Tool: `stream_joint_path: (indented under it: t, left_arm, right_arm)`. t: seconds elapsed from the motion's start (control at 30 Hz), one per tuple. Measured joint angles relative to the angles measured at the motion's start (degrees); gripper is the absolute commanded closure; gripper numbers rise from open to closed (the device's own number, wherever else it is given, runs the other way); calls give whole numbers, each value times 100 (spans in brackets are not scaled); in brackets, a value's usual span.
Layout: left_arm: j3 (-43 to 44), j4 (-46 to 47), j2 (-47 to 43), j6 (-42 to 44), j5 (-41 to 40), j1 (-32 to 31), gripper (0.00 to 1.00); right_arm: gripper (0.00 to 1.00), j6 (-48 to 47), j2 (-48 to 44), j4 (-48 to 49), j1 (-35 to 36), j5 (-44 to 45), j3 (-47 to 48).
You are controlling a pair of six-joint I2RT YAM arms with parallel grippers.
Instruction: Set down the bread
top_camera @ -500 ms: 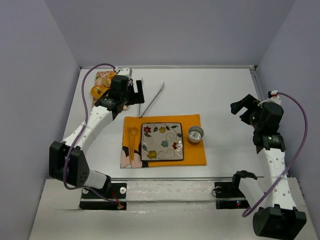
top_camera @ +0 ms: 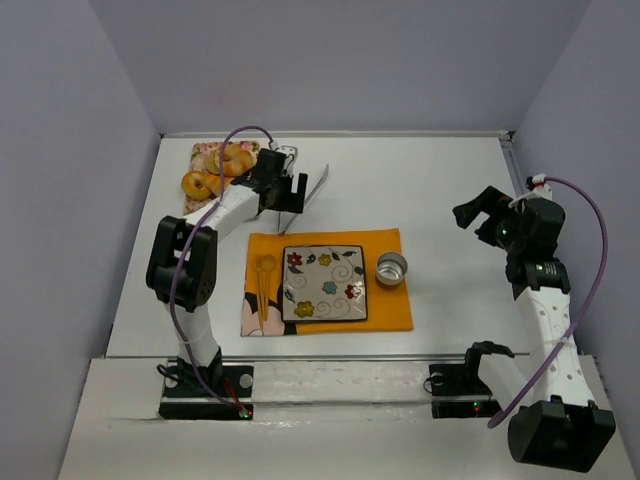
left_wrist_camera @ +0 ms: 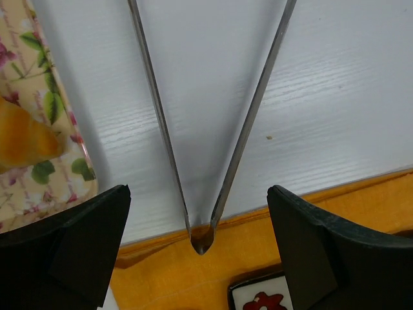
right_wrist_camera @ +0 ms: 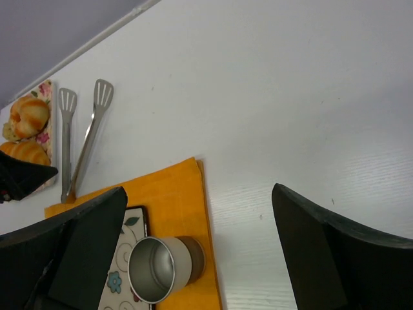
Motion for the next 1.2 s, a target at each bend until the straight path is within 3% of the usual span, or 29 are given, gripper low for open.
stream_joint_path:
  t: [0.53, 1.2]
  left_arm:
    - [393, -254, 879, 553, -251, -149, 1]
    - [1792, -487, 2081, 1152, -155, -142, 1]
  right_arm:
    - [0, -37, 57, -85, 0, -273, 24]
    - [0, -63, -345, -125, 0, -332, 61]
